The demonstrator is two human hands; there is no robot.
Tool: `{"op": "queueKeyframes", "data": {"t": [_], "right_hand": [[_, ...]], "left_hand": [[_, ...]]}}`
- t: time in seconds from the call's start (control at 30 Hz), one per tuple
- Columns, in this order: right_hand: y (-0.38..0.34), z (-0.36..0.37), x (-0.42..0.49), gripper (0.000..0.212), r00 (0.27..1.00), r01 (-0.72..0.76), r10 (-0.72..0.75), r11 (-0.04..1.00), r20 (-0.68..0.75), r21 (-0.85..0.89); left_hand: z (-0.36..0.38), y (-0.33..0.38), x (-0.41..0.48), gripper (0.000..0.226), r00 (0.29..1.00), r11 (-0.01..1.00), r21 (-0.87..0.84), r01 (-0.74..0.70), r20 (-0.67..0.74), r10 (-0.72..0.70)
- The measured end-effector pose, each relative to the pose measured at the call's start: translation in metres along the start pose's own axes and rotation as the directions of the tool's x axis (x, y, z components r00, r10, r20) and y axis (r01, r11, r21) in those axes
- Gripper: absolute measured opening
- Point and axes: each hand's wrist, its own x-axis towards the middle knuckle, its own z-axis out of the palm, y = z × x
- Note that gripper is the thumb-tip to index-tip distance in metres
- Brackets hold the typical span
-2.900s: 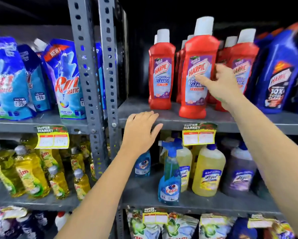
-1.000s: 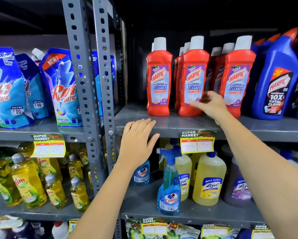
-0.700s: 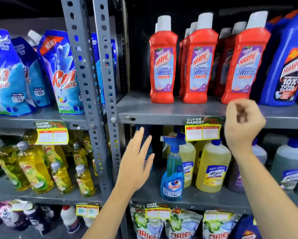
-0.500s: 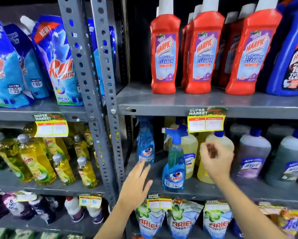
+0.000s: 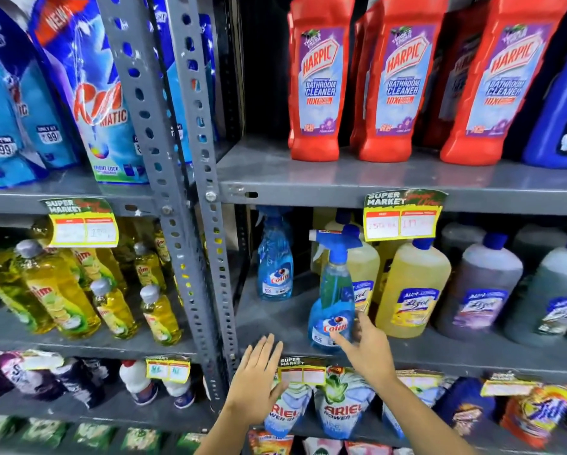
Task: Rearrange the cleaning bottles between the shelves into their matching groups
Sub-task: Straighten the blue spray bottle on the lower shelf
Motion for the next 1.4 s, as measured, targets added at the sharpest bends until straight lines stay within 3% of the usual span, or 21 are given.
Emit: {"op": "queueKeyframes", "data": {"t": [0.07,0.37,0.5,0.77,0.9,1.03,1.4], "right_hand": [[-0.001,0.004,0.000,0.056,1.000,-0.011,0.011,1.000,-0.014,0.005],[-0.029,0.042,0.011,0.057,0.998,0.048,-0.045,0.996,0.040,-0.070],[-0.041,0.056,0.022,0.060,0.993,0.064,-0.059,0.997,0.106,-0.049],[-0.066,0.061,0.043,0.064,0.972,0.053,-0.001,0.975,0.234,-0.217],[-0.091,0.044,0.059,0.080,0.973,0.089,-0.082,0.996,0.216,-0.022],[-0.100,0.043,0.067,0.064,0.935,0.034,-0.071,0.993,0.347,0.112],[-0.110,0.066,0.074,0.065,0.913,0.011,-0.073,0.988,0.402,0.154]], "left_hand": [[-0.006,0.005,-0.003,0.066,0.999,1.000,0.001,-0.008,0.046,0.008],[0.008,-0.001,0.001,0.071,1.000,0.996,-0.088,-0.005,0.010,0.006],[0.009,-0.004,0.002,0.071,1.000,0.999,-0.046,-0.007,0.015,0.008],[0.009,-0.003,-0.001,0.072,1.000,0.999,0.027,0.017,-0.003,-0.017],[0.017,-0.008,0.004,0.074,1.000,0.999,0.028,-0.026,0.008,0.025],[0.021,-0.006,0.004,0.073,1.000,0.999,0.049,-0.014,-0.012,0.015],[0.028,-0.005,0.002,0.073,0.998,1.000,0.012,0.011,-0.065,-0.010]]}}
